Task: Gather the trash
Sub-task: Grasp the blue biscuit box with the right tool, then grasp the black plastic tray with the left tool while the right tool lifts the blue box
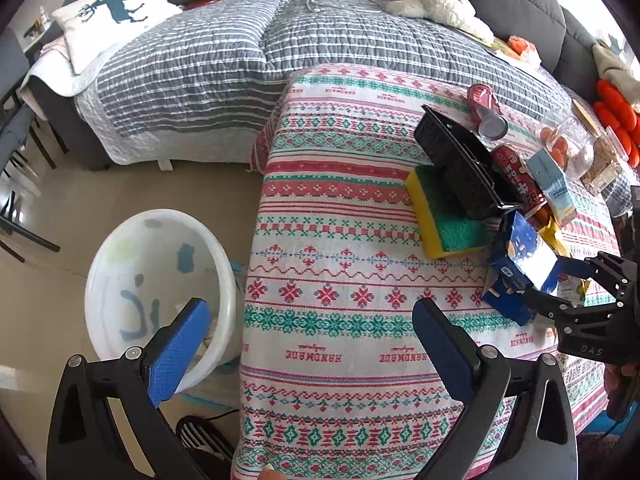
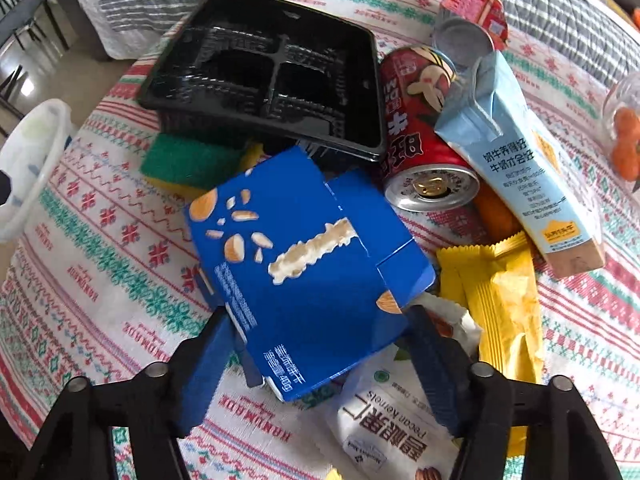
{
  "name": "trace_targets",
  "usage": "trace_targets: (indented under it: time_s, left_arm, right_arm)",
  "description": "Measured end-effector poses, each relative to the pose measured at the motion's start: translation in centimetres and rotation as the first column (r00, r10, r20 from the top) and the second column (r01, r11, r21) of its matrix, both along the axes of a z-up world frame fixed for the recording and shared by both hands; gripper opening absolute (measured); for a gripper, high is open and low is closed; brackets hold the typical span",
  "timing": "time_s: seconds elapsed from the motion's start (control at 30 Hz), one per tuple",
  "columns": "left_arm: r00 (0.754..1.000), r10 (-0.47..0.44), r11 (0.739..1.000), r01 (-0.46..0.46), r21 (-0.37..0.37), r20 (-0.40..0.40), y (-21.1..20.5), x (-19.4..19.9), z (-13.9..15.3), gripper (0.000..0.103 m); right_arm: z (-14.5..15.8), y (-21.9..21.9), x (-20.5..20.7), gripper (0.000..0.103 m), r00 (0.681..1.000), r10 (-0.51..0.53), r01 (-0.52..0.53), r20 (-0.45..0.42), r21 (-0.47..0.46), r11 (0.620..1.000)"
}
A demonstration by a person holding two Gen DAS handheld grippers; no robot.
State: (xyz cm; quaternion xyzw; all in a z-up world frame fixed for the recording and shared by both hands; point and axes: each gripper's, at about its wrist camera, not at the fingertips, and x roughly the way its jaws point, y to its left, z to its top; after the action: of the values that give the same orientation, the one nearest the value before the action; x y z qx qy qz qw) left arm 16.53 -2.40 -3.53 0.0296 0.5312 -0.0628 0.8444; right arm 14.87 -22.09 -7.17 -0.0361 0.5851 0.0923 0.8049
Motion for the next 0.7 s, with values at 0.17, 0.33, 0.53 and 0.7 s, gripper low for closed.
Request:
trace_targets:
  time_s: [0.17,0.33,0.53,0.7]
  left_arm:
    - [1.0,-0.019,1.0,0.019,-0.016,0.004,-1.4,-0.1,0.5,0.102]
    - [0.999,-0.032,0.999,0.033,-0.043,0.018,-4.1,0.9,1.4,0.102]
    - [0.999,-0.05,0.997,0.051,-0.049,0.021,-9.9,2.6,1.9,0.1]
    - [0.998,-0.036,0.998,0.034,0.046,0.042,-14.9,5.0,1.3,0.093]
  right_arm:
    - [2.2,-1.0,-2.2,0.072,0.999,-0.02,0.018,0.033,0.066,0.998]
    - [5.0,-4.7,-4.8,0.072,0.988,-0.12,0.107,0.095,0.128,0.986]
    - [6.3,-10.6,-6.4,0.072,0.94,-0.322,0.301,0.114,0.166,0.939]
    - [6.7,-13.8,-7.4,0.072,0.905,-0.41,0.388,0.114,0.178,0.904]
